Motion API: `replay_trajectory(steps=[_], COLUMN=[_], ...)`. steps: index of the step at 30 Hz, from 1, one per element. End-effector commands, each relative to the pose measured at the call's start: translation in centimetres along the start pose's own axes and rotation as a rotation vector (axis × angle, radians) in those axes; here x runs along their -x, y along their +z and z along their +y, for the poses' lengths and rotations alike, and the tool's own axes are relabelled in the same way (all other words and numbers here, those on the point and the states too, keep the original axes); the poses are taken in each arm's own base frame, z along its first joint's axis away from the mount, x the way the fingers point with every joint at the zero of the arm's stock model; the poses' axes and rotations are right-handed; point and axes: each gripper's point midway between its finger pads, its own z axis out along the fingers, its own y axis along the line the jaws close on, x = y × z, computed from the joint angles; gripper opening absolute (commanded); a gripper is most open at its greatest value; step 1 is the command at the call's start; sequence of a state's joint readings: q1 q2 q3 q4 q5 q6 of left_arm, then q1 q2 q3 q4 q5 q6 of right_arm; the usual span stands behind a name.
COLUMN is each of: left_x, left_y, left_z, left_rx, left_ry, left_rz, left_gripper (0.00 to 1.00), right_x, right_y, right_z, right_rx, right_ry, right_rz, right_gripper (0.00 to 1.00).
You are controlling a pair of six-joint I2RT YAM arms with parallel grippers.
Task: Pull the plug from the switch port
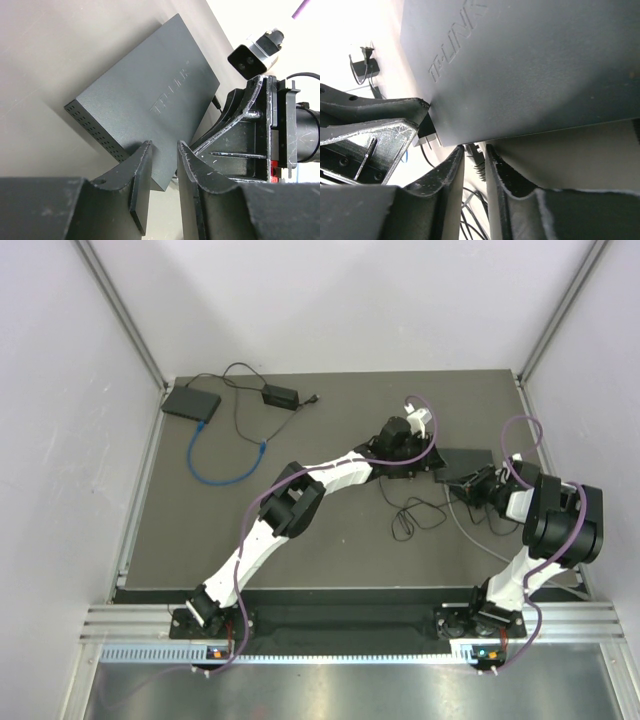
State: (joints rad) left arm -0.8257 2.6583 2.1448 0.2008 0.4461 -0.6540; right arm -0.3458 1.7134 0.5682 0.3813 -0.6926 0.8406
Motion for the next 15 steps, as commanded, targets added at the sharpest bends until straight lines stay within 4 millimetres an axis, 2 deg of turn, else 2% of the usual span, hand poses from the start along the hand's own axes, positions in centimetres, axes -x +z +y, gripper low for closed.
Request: replay_trajectory(steps=[1, 7, 10, 15], left_x=[-1.2, -1.6, -1.5, -1.6], left_y=[-0.1, -0.2, -0.2, -0.1], left_z=[1.1, 1.4, 1.4, 1.4], left_rx=[0.043, 0.051, 0.050, 0.048], left_ry=[-0.014, -0.014, -0.015, -0.022], left_rz=[0.036, 0.042, 0.041, 0.040], left_gripper=[0.32, 0.31, 0.31, 0.30], right_x=[1.0, 1.0, 0.8, 0.7], right_y=[0.1, 0.2, 0.3, 0.4], right_z=[-0.3, -0.8, -1.1, -1.5], right_rx=[-0.004, -0.041, -0.062, -0.081], right_ry=[0.009, 0.028, 0.005, -0.045], right_rz=[-0.041, -0.021, 0.002, 0.043], right_gripper=[0.21, 0.12, 0.01, 0.00])
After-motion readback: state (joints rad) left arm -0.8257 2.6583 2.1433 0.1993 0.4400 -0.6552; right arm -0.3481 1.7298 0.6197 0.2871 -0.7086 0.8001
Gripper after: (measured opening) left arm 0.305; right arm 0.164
